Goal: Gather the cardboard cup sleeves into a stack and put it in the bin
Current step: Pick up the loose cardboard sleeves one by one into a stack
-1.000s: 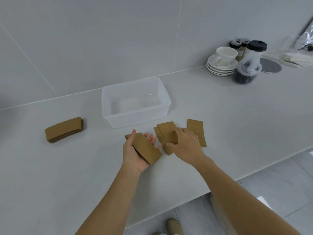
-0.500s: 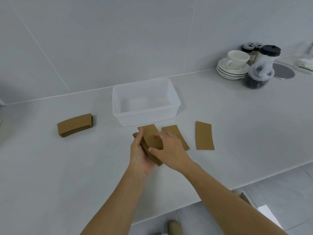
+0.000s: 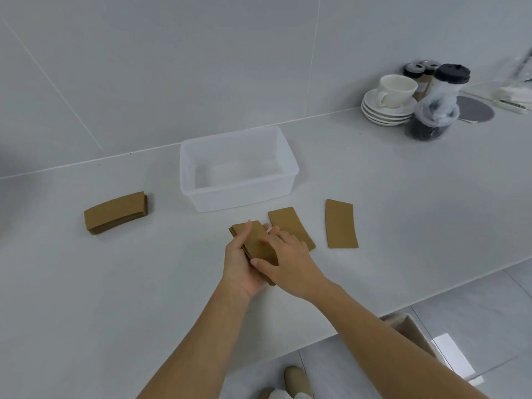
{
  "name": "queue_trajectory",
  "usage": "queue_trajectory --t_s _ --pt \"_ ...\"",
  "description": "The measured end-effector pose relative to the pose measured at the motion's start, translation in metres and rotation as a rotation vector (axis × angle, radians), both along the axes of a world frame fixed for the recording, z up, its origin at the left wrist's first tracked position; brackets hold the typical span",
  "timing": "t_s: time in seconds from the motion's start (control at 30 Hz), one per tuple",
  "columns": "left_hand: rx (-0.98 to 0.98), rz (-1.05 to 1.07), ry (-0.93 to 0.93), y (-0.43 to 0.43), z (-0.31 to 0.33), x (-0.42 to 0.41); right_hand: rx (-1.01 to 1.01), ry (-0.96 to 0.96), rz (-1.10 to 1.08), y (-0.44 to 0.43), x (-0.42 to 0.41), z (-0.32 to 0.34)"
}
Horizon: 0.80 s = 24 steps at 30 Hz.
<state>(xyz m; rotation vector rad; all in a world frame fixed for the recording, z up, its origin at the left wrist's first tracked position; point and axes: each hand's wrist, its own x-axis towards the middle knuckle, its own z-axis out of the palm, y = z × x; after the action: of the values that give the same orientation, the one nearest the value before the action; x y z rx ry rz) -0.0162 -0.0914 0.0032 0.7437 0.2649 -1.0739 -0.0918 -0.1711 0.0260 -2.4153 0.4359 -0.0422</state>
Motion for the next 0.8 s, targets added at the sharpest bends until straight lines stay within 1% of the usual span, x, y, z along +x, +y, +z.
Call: queue_trajectory --t_s 0.17,0.23,0.3,0.37,0.43,0.53,0.63,0.8 --pt "0.025 -0.065 0.003 -0.016 -0.003 -0.006 0.044 0.005 0.007 -0.015 -0.01 0.0" --pt "0.042 -0.101 0.016 -0.021 -0.004 -0.007 0.094 -0.006 0.002 -0.024 -0.014 0.001" --pt "0.047 -0.114 0.019 -0.024 -0.003 -0.007 0.177 -0.028 -0.041 -0.033 -0.016 0.005" --pt "0.041 -0.088 0.02 -0.027 -0.003 -0.006 0.22 -0.057 -0.134 -0.045 -0.016 0.008" --pt "0.018 -0.044 0.041 -0.028 -0.003 -0.006 0.175 -0.064 -0.283 -0.06 -0.015 0.006" --pt "0.035 0.003 0.061 -0.028 -0.006 -0.004 0.026 0.045 -0.482 -0.082 -0.013 -0.002" --pt "0.045 0.02 0.058 -0.026 -0.008 -0.003 -0.128 0.167 -0.559 -0.095 -0.013 -0.015" --pt "0.058 0.038 0.057 -0.022 -0.009 0.001 -0.215 0.26 -0.601 -0.095 -0.017 -0.038"
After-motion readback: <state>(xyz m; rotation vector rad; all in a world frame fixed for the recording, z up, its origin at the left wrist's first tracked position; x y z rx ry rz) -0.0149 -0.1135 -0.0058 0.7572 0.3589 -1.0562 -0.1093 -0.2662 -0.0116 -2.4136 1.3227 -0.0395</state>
